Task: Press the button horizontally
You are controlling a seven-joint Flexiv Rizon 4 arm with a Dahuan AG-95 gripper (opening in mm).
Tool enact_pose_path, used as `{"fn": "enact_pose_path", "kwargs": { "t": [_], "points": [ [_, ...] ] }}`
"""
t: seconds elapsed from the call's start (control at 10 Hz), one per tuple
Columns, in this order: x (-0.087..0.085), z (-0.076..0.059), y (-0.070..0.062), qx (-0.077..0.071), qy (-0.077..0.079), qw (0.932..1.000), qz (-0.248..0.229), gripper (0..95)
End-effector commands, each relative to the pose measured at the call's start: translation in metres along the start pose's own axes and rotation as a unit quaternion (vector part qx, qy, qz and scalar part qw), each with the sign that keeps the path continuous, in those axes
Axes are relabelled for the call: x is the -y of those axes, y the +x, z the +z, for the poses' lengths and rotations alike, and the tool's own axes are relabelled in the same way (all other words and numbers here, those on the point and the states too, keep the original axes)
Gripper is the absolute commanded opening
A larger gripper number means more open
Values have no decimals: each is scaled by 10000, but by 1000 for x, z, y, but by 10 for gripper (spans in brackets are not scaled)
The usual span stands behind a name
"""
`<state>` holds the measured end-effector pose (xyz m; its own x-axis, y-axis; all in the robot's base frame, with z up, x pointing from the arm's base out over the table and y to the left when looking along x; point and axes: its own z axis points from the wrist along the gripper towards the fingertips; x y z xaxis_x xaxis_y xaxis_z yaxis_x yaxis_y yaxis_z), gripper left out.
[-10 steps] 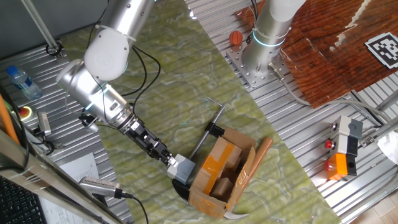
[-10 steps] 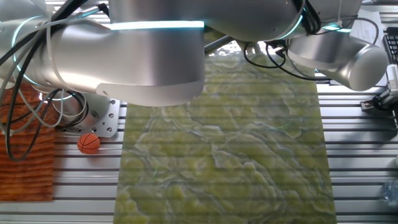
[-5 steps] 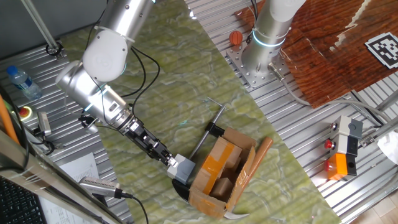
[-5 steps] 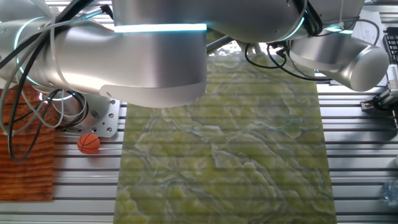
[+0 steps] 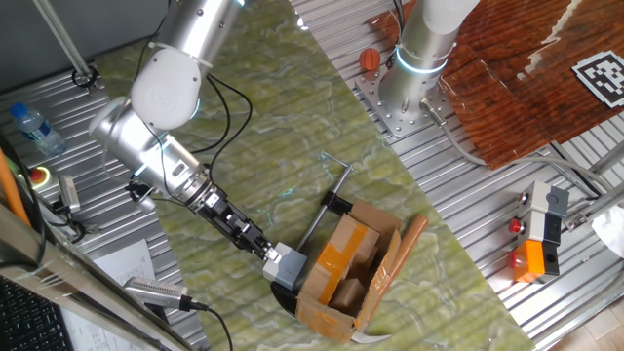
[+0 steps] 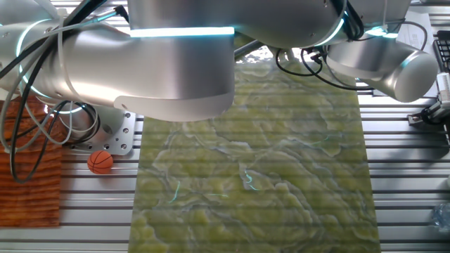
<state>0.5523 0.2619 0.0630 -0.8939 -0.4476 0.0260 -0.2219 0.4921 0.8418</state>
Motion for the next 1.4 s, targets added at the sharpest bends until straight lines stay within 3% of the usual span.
{"fn": "enact_pose_path", "kwargs": {
  "t": [0.1, 1.4],
  "points": [
    [-1, 2, 2, 4, -21, 10000, 0, 570],
    [-2, 2, 2, 27, 69, 10000, 63, 570]
  ]
}}
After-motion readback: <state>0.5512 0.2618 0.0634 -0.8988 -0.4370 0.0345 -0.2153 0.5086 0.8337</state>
